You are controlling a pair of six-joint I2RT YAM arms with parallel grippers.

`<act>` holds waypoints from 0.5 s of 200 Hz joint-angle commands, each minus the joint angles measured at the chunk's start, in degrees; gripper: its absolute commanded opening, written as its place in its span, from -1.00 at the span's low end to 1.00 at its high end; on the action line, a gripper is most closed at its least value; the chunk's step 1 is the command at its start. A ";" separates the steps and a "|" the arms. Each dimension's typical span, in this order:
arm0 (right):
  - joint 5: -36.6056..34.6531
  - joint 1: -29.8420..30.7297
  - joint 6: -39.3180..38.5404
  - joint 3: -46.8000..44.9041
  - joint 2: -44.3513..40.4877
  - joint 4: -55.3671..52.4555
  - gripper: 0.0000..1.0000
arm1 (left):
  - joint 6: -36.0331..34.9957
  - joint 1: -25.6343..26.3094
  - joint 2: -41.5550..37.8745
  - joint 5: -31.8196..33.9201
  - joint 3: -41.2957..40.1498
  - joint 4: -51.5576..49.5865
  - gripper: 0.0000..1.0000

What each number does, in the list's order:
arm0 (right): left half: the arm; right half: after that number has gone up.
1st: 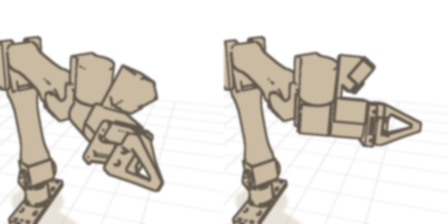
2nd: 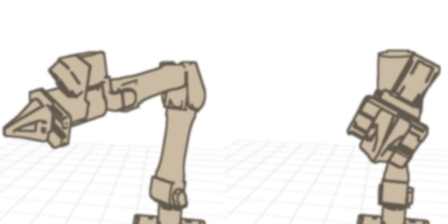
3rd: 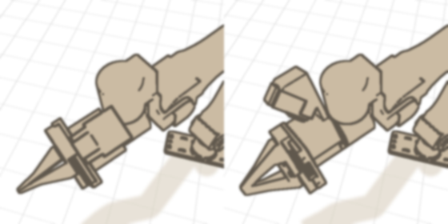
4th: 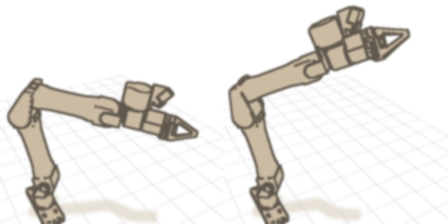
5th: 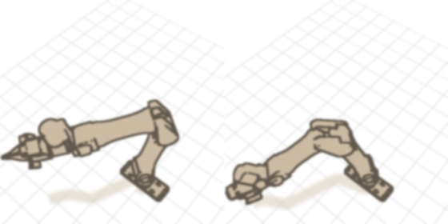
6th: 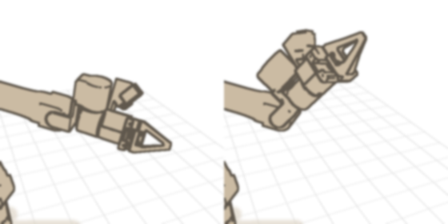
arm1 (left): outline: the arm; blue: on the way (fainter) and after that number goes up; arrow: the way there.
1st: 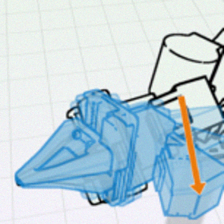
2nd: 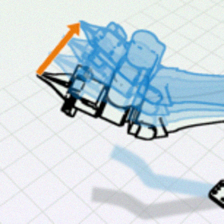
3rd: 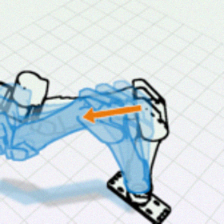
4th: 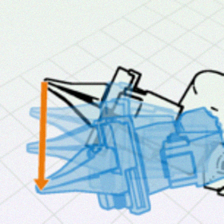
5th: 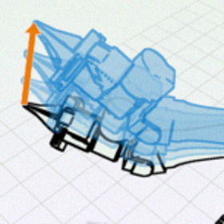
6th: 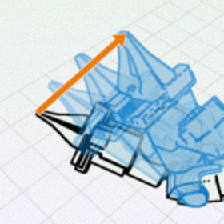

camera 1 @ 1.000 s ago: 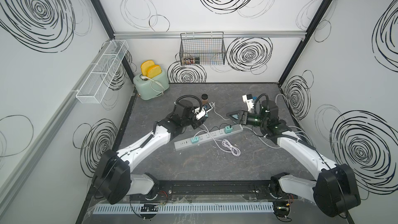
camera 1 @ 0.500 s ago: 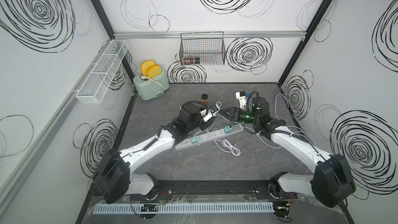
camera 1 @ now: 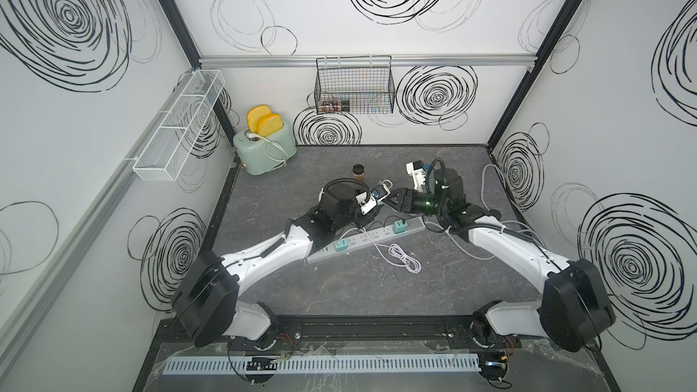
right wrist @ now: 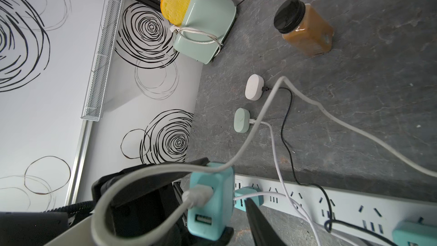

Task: Charge the bluetooth headset
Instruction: Pick up the plug from the center of the board.

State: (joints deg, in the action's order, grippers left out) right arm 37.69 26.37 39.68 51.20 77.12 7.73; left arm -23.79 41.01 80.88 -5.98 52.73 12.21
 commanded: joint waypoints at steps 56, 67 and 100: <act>0.35 1.56 -2.19 4.46 4.15 -2.59 0.05 | -6.11 2.16 1.28 -1.50 1.54 5.73 -0.62; 0.32 1.67 -2.63 4.69 4.65 -3.18 0.03 | -7.09 2.62 1.73 -1.02 1.93 5.58 -0.62; 0.39 1.63 -5.13 5.06 5.25 -6.13 -0.23 | -8.70 2.84 2.78 0.46 3.46 4.93 -0.62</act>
State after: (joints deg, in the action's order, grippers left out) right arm 38.00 27.79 37.15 54.68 81.87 4.82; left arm -29.80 43.13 82.70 -5.69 53.34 13.56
